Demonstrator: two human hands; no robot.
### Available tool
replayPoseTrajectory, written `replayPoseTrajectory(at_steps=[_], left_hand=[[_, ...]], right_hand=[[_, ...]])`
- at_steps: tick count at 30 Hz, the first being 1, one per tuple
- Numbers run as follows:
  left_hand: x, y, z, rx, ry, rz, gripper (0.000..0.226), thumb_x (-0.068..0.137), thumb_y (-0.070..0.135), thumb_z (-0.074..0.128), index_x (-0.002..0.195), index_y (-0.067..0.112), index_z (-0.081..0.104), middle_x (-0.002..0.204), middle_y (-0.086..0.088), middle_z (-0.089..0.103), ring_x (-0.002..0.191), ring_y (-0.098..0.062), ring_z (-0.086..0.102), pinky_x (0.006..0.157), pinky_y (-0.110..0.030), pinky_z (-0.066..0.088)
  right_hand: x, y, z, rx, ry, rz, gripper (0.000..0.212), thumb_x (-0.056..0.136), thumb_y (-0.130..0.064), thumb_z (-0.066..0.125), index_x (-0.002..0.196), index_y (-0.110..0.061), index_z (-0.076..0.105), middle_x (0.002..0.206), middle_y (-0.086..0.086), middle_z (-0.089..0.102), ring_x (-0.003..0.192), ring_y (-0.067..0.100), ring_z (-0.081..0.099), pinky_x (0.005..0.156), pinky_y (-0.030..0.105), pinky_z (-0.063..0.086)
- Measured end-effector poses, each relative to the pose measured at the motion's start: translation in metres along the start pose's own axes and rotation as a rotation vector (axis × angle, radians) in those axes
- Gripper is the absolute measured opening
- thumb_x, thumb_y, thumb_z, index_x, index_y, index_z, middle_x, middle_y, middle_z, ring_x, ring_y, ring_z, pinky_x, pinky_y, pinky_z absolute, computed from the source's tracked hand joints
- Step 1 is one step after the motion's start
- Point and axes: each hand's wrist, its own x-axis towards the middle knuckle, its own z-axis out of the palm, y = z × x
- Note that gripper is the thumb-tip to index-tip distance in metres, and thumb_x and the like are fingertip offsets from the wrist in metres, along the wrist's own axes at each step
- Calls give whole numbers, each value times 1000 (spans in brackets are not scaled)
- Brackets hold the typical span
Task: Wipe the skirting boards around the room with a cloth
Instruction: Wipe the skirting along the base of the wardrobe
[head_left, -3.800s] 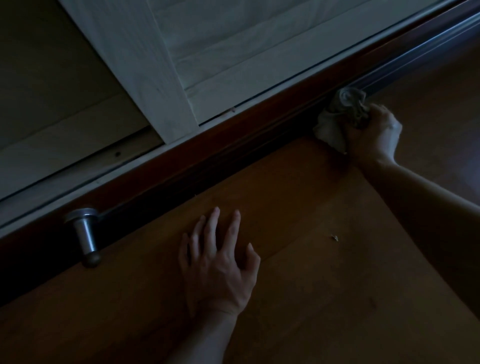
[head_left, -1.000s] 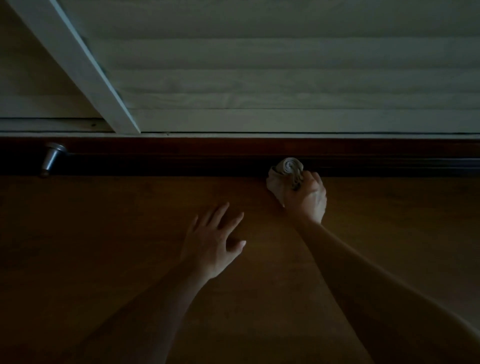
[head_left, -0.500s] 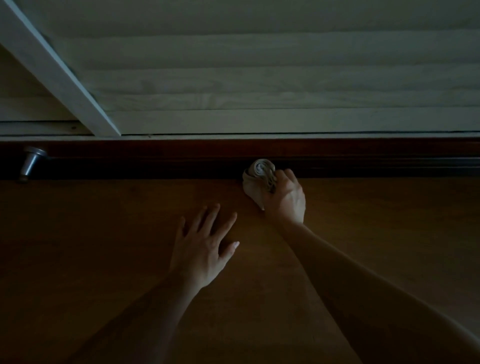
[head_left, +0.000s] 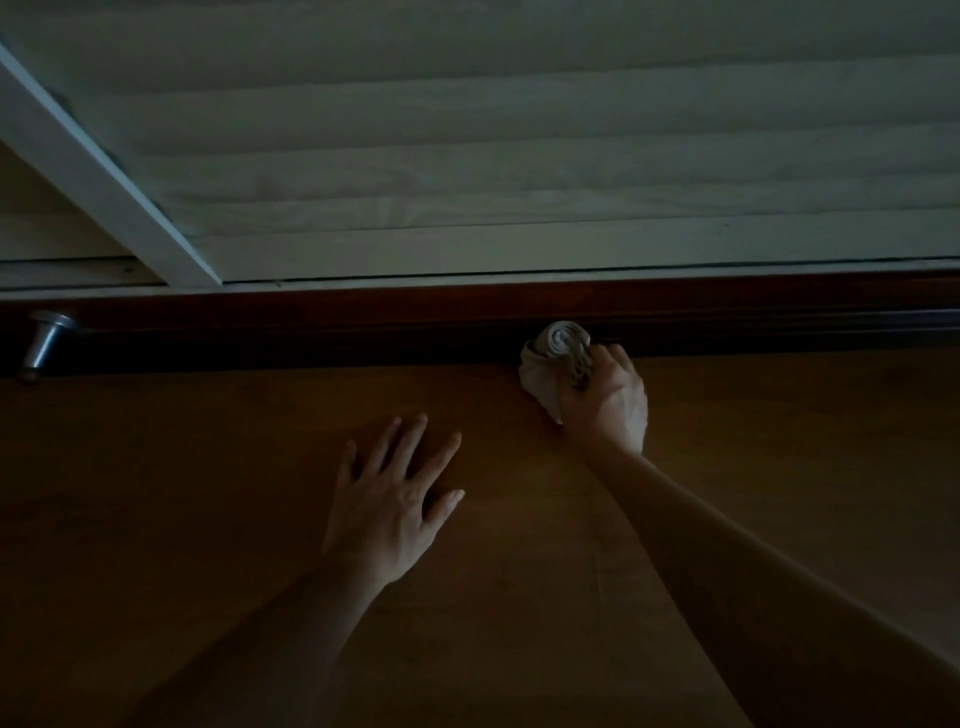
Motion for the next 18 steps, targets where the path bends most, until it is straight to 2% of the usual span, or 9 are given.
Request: replayPoseTrajectory(at_steps=[4, 8, 11, 13, 15, 18], left_hand=[[-1, 0, 2, 11, 4, 4, 64, 87, 79, -10, 146, 58, -25, 166, 8, -19, 152, -19, -18, 121, -59, 3], [-1, 1, 1, 3, 21, 3, 64, 88, 78, -10, 148, 58, -21, 168, 8, -13, 153, -19, -13, 122, -59, 6], [-1, 1, 0, 15, 9, 8, 65, 86, 78, -13, 147, 57, -24, 166, 8, -19, 152, -19, -16, 122, -59, 6], [-1, 1, -1, 18, 10, 8, 65, 85, 78, -15, 145, 57, -26, 165, 8, -22, 152, -19, -18, 122, -59, 5], [-2, 1, -1, 31, 13, 7, 64, 83, 77, -18, 143, 57, -31, 164, 9, -25, 151, -18, -20, 122, -58, 4], [-2, 1, 0, 41, 6, 5, 63, 85, 77, -17, 143, 57, -32, 163, 9, -27, 151, -18, -21, 122, -57, 3]], right_hand=[[-4, -5, 2, 11, 26, 29, 82, 65, -75, 32, 102, -8, 61, 99, 4, 55, 85, 21, 55, 67, 33, 40], [-2, -18, 6, 9, -63, -46, 76, 65, -70, 30, 98, -10, 61, 95, 2, 54, 83, 19, 53, 65, 33, 41], [1, -5, -6, 3, -32, -25, 71, 67, -67, 34, 99, -10, 63, 97, 3, 56, 84, 19, 55, 66, 34, 42], [3, 15, -17, -13, 26, 16, 60, 75, -59, 46, 102, -8, 64, 99, 5, 58, 87, 21, 57, 69, 34, 42], [5, 35, -26, -35, 99, 81, 40, 83, -41, 58, 102, -6, 64, 101, 9, 61, 90, 26, 60, 70, 33, 42], [7, 45, -29, -76, 131, 118, 34, 86, -35, 60, 101, -5, 64, 100, 9, 60, 87, 24, 58, 69, 31, 39]])
